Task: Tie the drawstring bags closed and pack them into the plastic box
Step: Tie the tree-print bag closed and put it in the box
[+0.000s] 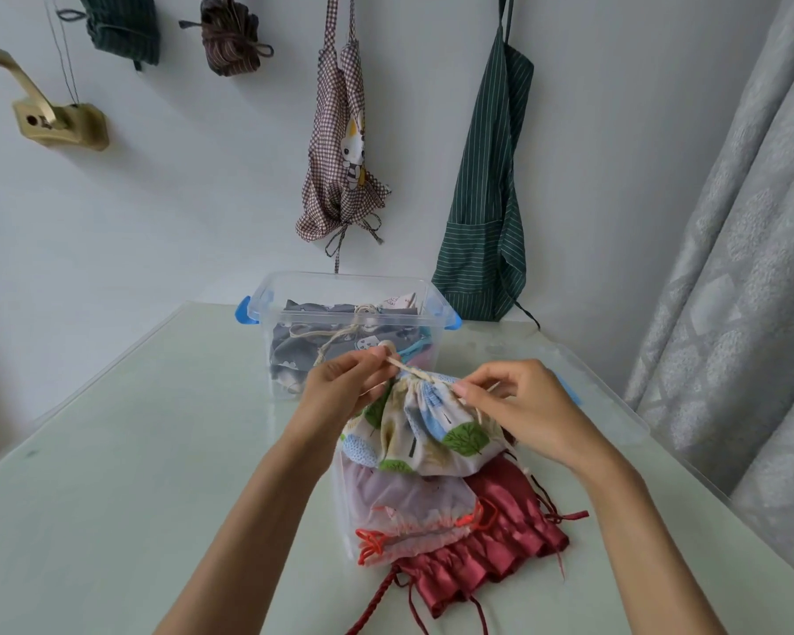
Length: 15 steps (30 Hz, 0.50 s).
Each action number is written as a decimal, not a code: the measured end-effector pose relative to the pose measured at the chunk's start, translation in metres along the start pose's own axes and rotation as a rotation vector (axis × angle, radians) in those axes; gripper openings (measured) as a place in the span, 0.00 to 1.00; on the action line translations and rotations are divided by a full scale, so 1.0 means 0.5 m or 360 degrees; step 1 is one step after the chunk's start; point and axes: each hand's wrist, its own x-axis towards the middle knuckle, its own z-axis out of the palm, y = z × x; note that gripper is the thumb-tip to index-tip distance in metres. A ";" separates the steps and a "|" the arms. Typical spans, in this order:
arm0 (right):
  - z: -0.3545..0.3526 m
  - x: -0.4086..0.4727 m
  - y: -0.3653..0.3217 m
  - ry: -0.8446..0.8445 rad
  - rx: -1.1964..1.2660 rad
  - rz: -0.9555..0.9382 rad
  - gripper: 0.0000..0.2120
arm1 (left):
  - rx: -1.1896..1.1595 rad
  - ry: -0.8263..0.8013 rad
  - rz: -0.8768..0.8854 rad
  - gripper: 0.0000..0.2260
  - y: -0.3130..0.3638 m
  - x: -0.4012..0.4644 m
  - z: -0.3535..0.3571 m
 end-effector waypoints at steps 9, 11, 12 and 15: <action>0.046 0.009 0.010 -0.0300 -0.0308 0.0111 0.10 | -0.0098 -0.0161 0.0000 0.07 0.006 -0.002 0.013; 0.045 0.006 0.008 -0.0432 -0.0247 0.0208 0.11 | 0.0259 -0.0180 -0.0036 0.06 0.011 -0.009 0.007; 0.041 0.004 0.005 -0.0535 -0.0183 0.0271 0.11 | 0.0482 -0.0189 -0.0003 0.06 0.014 -0.013 0.005; 0.015 -0.005 -0.005 -0.0756 0.0036 0.0361 0.15 | 0.0887 -0.0321 0.0081 0.09 0.023 -0.020 0.002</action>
